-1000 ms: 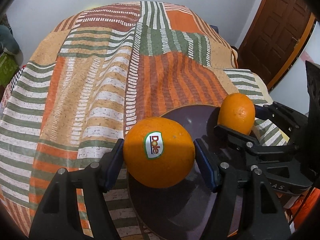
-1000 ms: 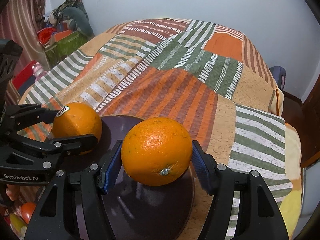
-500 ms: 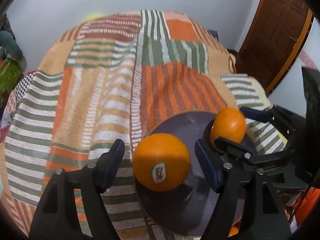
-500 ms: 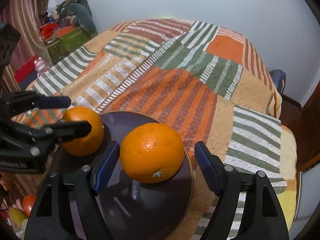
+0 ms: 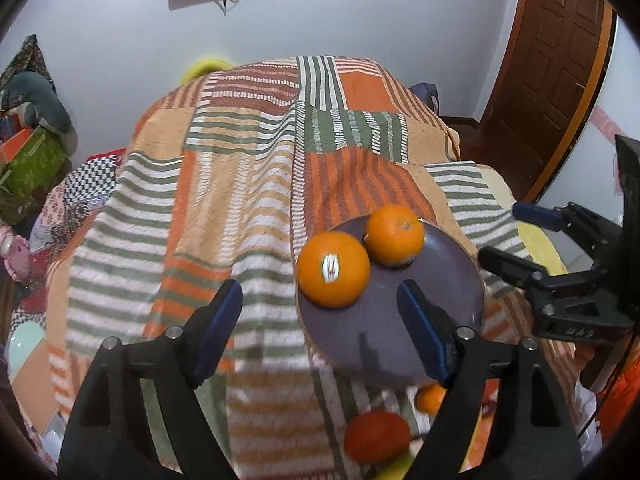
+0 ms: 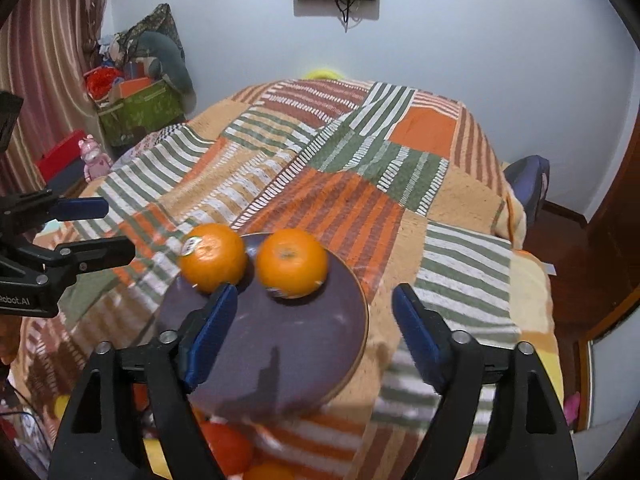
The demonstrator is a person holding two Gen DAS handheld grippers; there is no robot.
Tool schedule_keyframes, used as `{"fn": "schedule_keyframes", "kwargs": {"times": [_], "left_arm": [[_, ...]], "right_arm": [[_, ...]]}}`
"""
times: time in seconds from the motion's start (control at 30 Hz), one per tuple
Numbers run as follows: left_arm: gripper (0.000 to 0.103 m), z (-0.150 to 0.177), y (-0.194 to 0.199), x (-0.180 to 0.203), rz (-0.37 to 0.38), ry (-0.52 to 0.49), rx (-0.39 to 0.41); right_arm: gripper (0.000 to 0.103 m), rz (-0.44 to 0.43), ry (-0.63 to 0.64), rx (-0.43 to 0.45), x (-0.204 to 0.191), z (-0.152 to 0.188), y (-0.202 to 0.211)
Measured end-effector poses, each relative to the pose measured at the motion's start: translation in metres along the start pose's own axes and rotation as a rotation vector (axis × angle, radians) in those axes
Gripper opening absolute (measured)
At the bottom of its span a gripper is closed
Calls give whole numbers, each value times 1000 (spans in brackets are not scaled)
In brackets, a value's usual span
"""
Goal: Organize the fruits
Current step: 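Open both tools to release the oranges on the plate, then grasp the long yellow cylinder with the left tool while the right tool grasps the shorter one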
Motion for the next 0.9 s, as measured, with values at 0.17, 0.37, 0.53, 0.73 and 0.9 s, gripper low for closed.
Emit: {"fn": "schedule_keyframes", "kwargs": {"times": [0.17, 0.37, 0.53, 0.73, 0.9], "left_arm": [[85, 29, 22, 2, 0, 12, -10], [88, 72, 42, 5, -13, 8, -42], [90, 103, 48, 4, -19, 27, -75], [90, 137, 38, 2, -20, 40, -146], [90, 159, 23, 10, -8, -4, -198]], "right_arm": [[84, 1, 10, 16, -17, 19, 29], [90, 4, 30, 21, -34, 44, 51], [92, -9, 35, 6, -46, 66, 60], [92, -17, 27, -28, -54, 88, 64], [92, -15, 11, -47, -55, 100, 65]]}}
Point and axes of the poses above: each gripper's, at about its wrist camera, not at the fingertips, and y roughly against the way its jaws point, x to its right, z to its underside, the point moved 1 cm from there along -y, roughly the way its jaws point, and after that the axes turned 5 degrees about -x, right-handed, at the moved point
